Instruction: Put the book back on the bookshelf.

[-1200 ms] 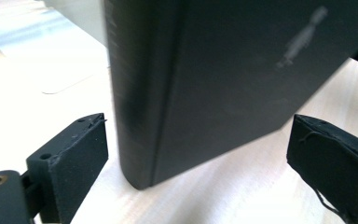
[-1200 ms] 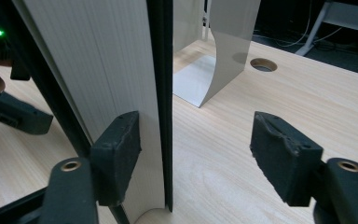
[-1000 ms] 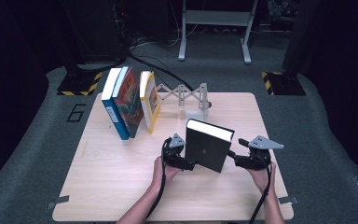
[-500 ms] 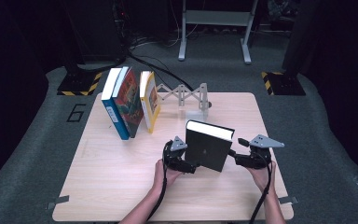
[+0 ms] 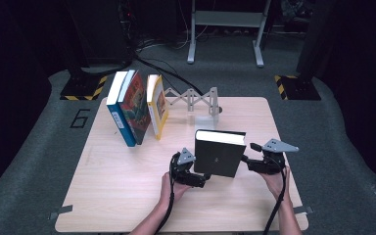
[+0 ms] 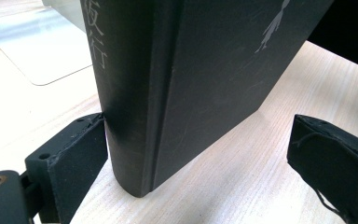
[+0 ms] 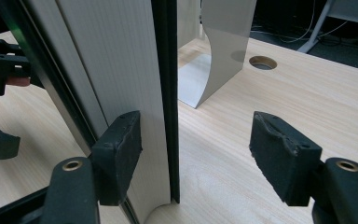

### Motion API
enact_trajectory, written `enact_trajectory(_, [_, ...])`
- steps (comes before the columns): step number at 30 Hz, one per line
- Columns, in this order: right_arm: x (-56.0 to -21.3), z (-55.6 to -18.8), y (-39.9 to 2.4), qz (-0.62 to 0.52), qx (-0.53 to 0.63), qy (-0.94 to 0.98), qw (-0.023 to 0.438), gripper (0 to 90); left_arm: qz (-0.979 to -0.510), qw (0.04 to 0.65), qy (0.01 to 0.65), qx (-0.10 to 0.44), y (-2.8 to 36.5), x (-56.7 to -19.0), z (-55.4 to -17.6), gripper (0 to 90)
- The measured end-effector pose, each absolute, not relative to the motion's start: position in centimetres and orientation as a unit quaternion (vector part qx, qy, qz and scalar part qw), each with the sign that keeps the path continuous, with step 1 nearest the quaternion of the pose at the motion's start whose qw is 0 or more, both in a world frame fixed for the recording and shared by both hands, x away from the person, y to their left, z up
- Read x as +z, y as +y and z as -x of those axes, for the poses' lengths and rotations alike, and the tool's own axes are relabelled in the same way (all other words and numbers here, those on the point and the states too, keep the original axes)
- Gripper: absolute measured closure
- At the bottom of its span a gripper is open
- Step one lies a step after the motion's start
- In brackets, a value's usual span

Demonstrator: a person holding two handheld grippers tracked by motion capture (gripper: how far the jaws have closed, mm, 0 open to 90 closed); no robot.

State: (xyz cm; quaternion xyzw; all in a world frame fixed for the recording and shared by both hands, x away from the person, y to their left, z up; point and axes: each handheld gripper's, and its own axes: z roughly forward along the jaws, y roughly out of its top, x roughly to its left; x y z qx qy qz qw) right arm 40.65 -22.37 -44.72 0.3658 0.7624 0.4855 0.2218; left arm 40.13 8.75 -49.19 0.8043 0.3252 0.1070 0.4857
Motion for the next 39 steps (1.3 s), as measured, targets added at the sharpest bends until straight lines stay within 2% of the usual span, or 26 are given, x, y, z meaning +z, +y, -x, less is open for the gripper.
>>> enact_trajectory(11, [-44.6,-40.2,-22.3,-0.365,0.479,0.764,0.23,30.9,-0.797,0.502,0.322,0.1,9.0,-48.4,-41.9,7.4])
enact_trajectory(13, [-44.6,-40.2,-22.2,-0.368,0.479,0.763,0.231,31.2,-0.799,0.503,0.314,0.099,8.8,-48.4,-41.6,10.6])
enact_trajectory(16, [-44.6,-40.5,-22.2,-0.372,0.477,0.762,0.232,31.5,-0.8,0.501,0.314,0.104,8.6,-48.4,-41.4,8.4])
enact_trajectory(33, [-44.8,-41.6,-22.0,-0.384,0.481,0.755,0.227,30.9,-0.797,0.502,0.316,0.111,9.0,-48.4,-40.5,11.0])
enact_trajectory(39, [-44.8,-41.3,-22.1,-0.391,0.48,0.75,0.232,28.8,-0.783,0.502,0.344,0.127,8.9,-48.5,-40.7,10.3])
